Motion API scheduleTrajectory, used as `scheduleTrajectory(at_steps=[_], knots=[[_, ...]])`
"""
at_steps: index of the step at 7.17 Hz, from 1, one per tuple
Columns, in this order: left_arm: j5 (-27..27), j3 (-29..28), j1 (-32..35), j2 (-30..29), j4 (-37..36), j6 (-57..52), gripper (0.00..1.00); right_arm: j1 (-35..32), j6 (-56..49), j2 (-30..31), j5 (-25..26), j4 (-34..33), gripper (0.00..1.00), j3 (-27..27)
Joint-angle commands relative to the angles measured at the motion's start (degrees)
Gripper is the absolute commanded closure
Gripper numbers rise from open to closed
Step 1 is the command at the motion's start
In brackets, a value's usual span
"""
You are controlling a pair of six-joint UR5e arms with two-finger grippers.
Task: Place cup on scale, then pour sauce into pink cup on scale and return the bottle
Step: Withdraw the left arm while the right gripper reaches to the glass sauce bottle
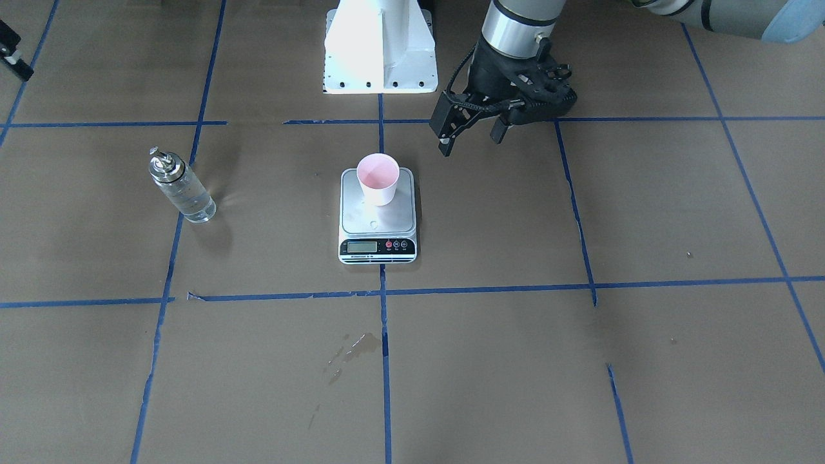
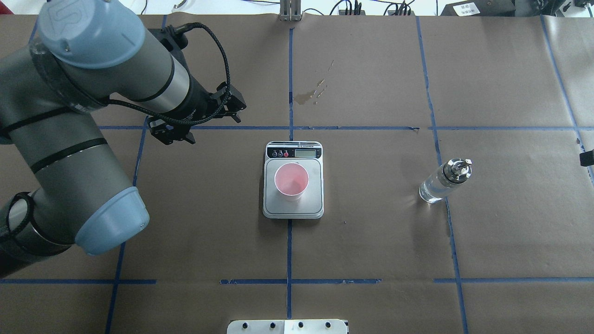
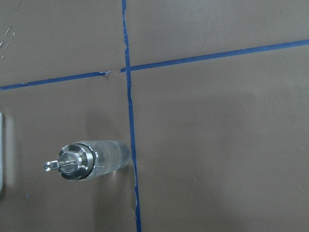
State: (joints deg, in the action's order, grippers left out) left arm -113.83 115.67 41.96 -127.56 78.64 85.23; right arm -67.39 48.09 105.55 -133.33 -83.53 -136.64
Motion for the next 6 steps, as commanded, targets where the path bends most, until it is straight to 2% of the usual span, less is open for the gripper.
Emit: scheduleTrajectory(at_steps=[1, 2, 3, 4, 5, 6], knots=[[-6.62, 2.72, 7.39, 2.74, -2.86, -12.91, 0.00, 15.10, 16.18, 0.27, 14.94, 8.26, 0.00, -2.22], [-8.15, 2.81, 9.79, 2.93, -5.23, -18.38, 0.00, 21.10, 20.60, 0.70, 21.03, 10.21, 0.00, -2.22], [-8.16, 2.90, 11.29, 3.72, -6.38, -24.70, 0.00, 30.21, 28.30, 0.71, 30.84, 12.40, 0.00, -2.22], [-8.34, 3.77, 13.13, 6.51, -6.57, -30.68, 0.00, 41.43, 34.03, 0.62, 44.08, 12.60, 0.00, -2.14], [-8.16, 4.04, 14.89, 8.71, -6.48, -35.00, 0.00, 48.86, 38.53, 0.62, 53.26, 12.69, 0.00, -1.61], [-7.90, 3.78, 16.74, 11.08, -6.48, -40.96, 0.00, 53.19, 40.66, 0.36, 61.09, 12.78, 0.00, 0.31]])
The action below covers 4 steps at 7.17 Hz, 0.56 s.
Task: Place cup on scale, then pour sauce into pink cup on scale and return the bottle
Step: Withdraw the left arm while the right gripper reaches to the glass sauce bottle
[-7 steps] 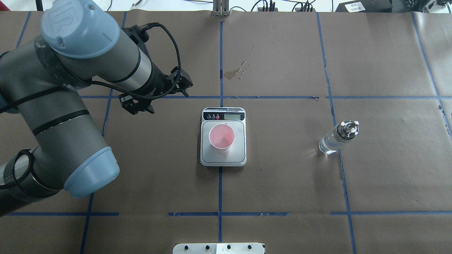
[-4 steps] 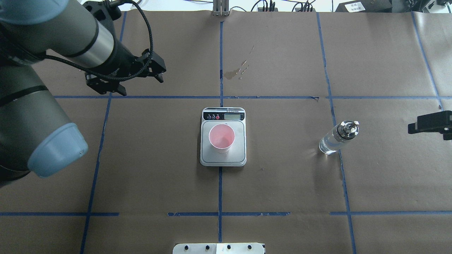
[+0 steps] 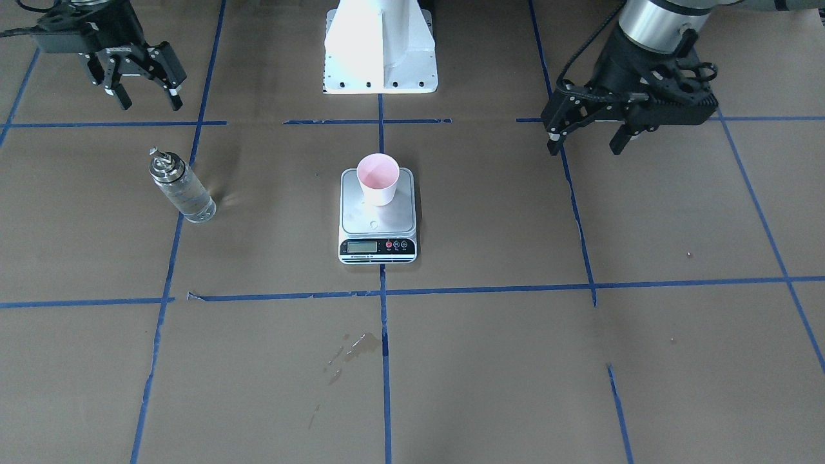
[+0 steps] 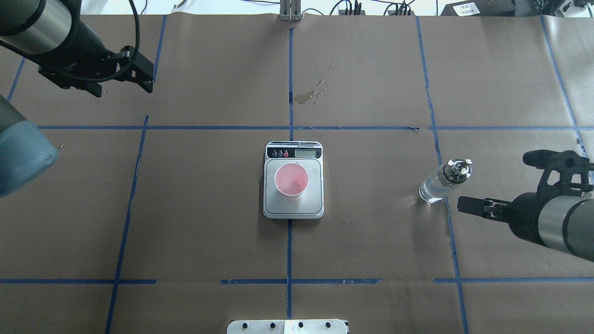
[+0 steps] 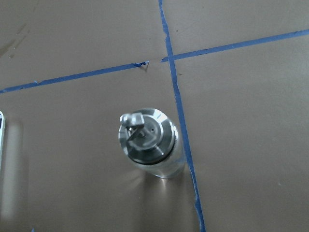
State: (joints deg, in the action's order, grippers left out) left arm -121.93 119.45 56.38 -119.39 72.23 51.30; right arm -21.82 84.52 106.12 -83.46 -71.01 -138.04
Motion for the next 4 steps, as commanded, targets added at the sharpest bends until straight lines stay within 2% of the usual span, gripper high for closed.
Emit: scheduleTrajectory(at_steps=[1, 3, 4], knots=[[0.55, 0.08, 2.85, 5.63, 0.02, -12.84, 0.00, 9.32, 4.25, -0.47, 16.26, 0.34, 0.00, 3.20], [6.49, 0.26, 5.30, 12.05, 0.37, -28.65, 0.00, 9.86, 3.38, -5.19, 23.39, 0.34, 0.00, 9.33], [6.96, 0.00, 6.80, 12.69, 0.37, -32.02, 0.00, 11.87, 2.58, -5.74, 28.39, 0.34, 0.00, 11.89]])
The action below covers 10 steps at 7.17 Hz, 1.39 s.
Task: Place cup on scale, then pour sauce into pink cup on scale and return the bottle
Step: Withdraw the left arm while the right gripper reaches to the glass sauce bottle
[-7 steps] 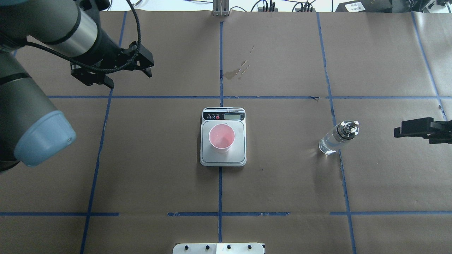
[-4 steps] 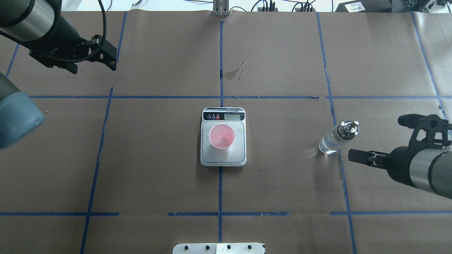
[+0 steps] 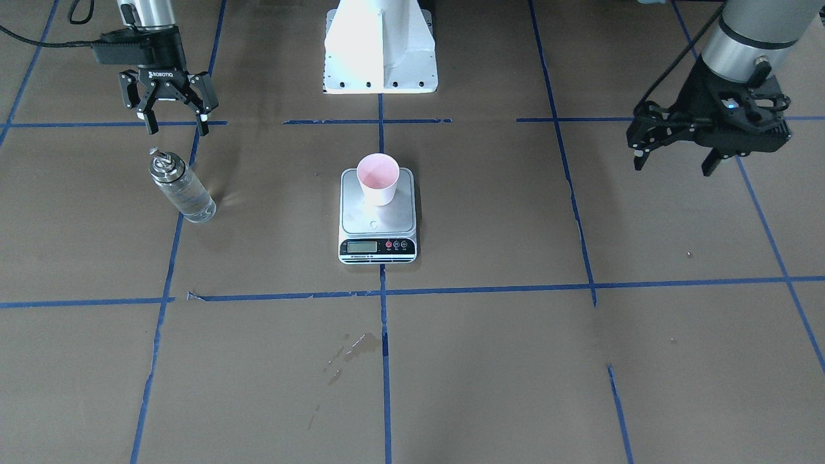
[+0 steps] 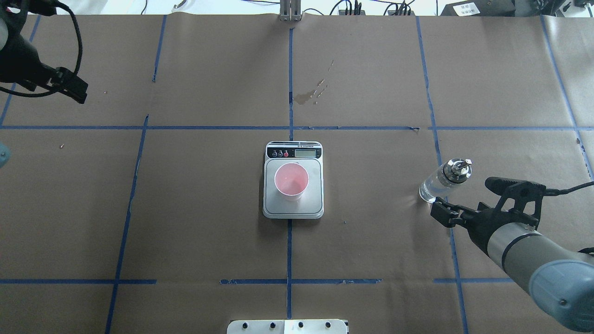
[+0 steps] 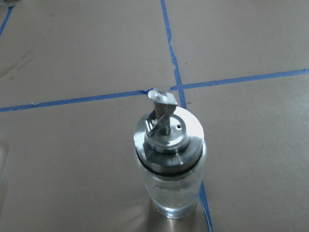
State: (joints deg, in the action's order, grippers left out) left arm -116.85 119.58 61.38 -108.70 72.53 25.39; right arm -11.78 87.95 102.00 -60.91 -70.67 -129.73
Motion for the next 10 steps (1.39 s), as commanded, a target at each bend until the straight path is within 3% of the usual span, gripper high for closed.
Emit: scheduleTrajectory(at_steps=[1, 4, 10], knots=[[1.89, -0.48, 2.77, 2.35, 0.07, -8.23, 0.00, 2.45, -3.20, -1.63, 8.67, 0.18, 0.00, 5.18], [2.15, -0.75, 2.95, 2.26, 0.07, -7.91, 0.00, 2.90, -6.19, -1.89, 12.03, 15.44, 0.00, 15.97], [4.44, -1.63, 3.13, 2.18, 0.15, -8.17, 0.00, 2.55, -10.25, -5.14, 13.01, 16.97, 0.00, 18.99]])
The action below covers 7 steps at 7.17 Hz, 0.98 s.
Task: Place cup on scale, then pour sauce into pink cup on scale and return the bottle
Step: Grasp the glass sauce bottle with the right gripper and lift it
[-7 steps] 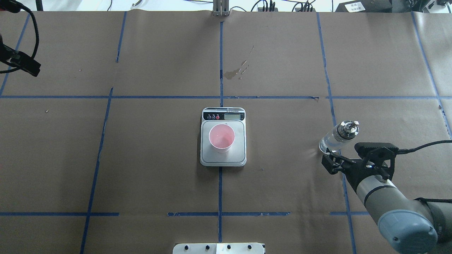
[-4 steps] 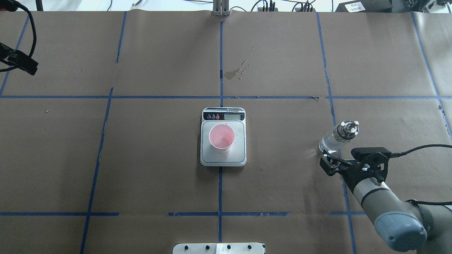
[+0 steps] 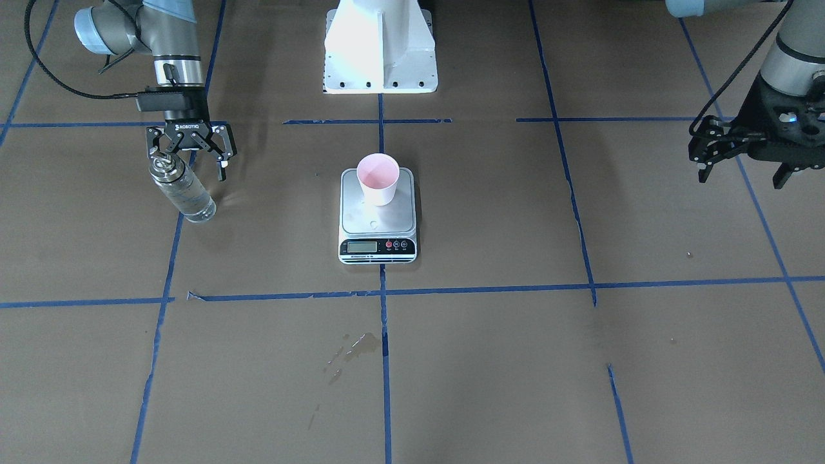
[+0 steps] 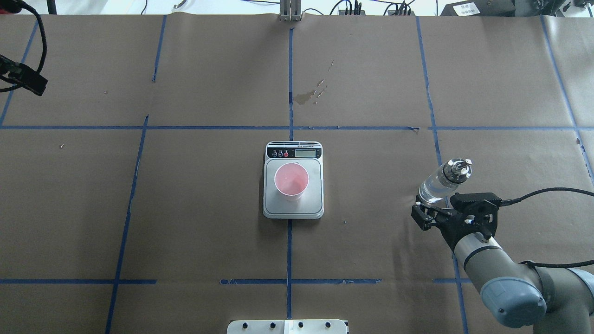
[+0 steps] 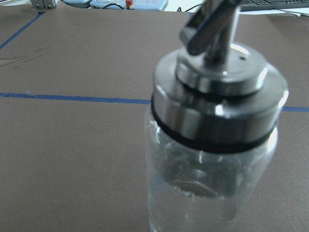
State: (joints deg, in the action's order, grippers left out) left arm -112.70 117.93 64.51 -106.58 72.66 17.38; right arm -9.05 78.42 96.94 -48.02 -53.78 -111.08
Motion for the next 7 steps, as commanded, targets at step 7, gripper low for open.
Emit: scheduleTrajectory(at_steps=[7], knots=[[-0.06, 0.45, 1.32, -0.38, -0.06, 0.11, 0.00, -3.52, -1.69, -1.22, 0.56, -0.10, 0.00, 1.39]])
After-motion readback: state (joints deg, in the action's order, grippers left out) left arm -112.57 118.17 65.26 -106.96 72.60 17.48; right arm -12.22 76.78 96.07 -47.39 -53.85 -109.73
